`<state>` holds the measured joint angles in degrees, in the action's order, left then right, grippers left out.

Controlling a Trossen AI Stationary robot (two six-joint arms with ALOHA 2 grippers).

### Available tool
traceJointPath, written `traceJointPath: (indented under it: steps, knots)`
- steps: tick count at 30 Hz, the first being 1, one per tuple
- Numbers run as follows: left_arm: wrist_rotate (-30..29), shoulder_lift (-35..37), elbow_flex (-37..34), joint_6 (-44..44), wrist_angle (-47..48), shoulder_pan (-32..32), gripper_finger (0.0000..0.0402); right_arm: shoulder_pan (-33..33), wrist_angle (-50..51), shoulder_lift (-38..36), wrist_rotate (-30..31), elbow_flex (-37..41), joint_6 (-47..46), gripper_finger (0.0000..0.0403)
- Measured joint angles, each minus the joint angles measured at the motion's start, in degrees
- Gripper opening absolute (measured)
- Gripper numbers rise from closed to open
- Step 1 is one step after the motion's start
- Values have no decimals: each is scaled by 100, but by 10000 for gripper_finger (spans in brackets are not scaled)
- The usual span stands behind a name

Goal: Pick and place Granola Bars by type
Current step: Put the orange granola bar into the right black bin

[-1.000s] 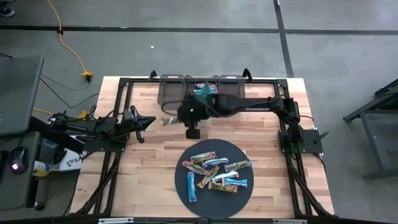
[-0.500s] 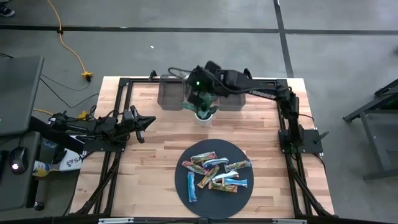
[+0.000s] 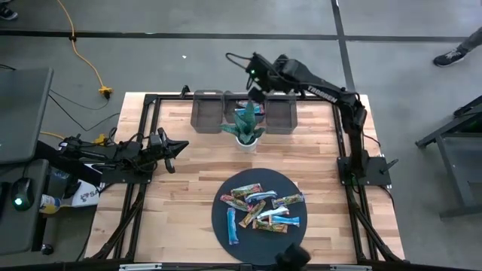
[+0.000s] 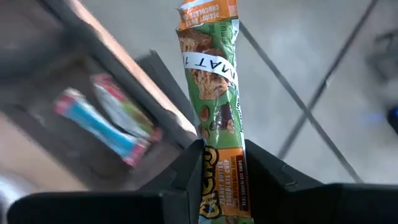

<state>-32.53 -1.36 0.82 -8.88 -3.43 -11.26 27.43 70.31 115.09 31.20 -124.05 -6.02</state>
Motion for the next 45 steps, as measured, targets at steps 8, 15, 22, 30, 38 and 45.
traceJointPath:
  steps: [8, 15, 22, 30, 38, 45]
  knots:
    - [-2, 2, -1, 2, -2, 0, 1, 572, 593, -108, -504, 1169, -46, 87]
    - [0, 0, 0, 0, 0, 1, 1, 642, 263, -498, -794, 2729, -66, 87]
    - [0, 0, -2, 0, -2, 2, 1, 644, -657, -778, -1227, 3837, -171, 87]
    - [1, 1, -1, 0, -1, 2, 1, 628, -1352, -778, -1663, 4282, -304, 87]
    - [2, 1, -2, 0, -1, 0, 1, 628, -1365, -778, -1673, 4371, -306, 88]
    - [0, 0, -2, 0, -2, 0, 1, 628, -1373, -778, -1816, 4371, -258, 91]
